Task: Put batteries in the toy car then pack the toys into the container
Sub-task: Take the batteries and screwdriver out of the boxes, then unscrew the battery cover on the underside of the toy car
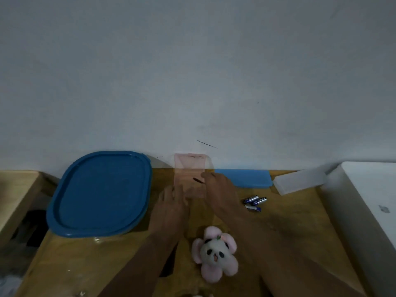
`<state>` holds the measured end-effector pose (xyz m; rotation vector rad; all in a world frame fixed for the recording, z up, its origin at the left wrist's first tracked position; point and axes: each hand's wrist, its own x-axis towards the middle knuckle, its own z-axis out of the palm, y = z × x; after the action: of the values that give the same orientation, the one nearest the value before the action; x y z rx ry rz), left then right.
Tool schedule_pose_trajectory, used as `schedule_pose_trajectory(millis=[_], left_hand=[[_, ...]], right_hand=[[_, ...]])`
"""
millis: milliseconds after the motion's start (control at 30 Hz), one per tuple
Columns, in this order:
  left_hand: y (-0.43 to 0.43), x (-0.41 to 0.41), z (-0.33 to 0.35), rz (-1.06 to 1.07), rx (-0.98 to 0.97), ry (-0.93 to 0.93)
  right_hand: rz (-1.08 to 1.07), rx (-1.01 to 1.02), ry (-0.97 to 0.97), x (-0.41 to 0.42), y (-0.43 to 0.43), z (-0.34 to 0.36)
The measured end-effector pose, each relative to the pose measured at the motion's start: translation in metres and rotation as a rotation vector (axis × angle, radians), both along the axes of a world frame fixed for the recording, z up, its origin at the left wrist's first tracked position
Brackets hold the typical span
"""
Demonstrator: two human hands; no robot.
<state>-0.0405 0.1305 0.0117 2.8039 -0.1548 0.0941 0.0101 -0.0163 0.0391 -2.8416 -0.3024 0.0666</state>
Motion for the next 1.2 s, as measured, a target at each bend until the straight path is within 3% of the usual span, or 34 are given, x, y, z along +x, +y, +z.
schedule_pose_trajectory(millis=[100,200,467,733,900,1200], left_hand=[[-0.001,-0.006,0.026,-0.116,0.05,-0.141],[-0.001,-0.015,0.049,-0.187,0.209,-0.122],[-0.006,-0.053,0.096,-0.217,0.267,-0.186],[-0.044,-0.113,0.1,-0.308,0.093,-0.138],[-0.083,-0.152,0.095,-0.381,0.105,-0.045],[-0.156,-0.175,0.093,-0.386,0.14,-0.026]], right_hand=[[-0.02,-0.006,0.008,-0.019,-0.014,0.014],[-0.058,-0.018,0.009,-0.04,-0.03,0.033],[-0.162,-0.103,-0.044,-0.11,-0.058,0.076],[-0.274,-0.124,0.007,-0.197,-0.084,0.085],[-0.374,0.005,0.014,-0.24,-0.108,0.085],[-0.355,-0.005,-0.052,-0.27,-0.174,0.084]])
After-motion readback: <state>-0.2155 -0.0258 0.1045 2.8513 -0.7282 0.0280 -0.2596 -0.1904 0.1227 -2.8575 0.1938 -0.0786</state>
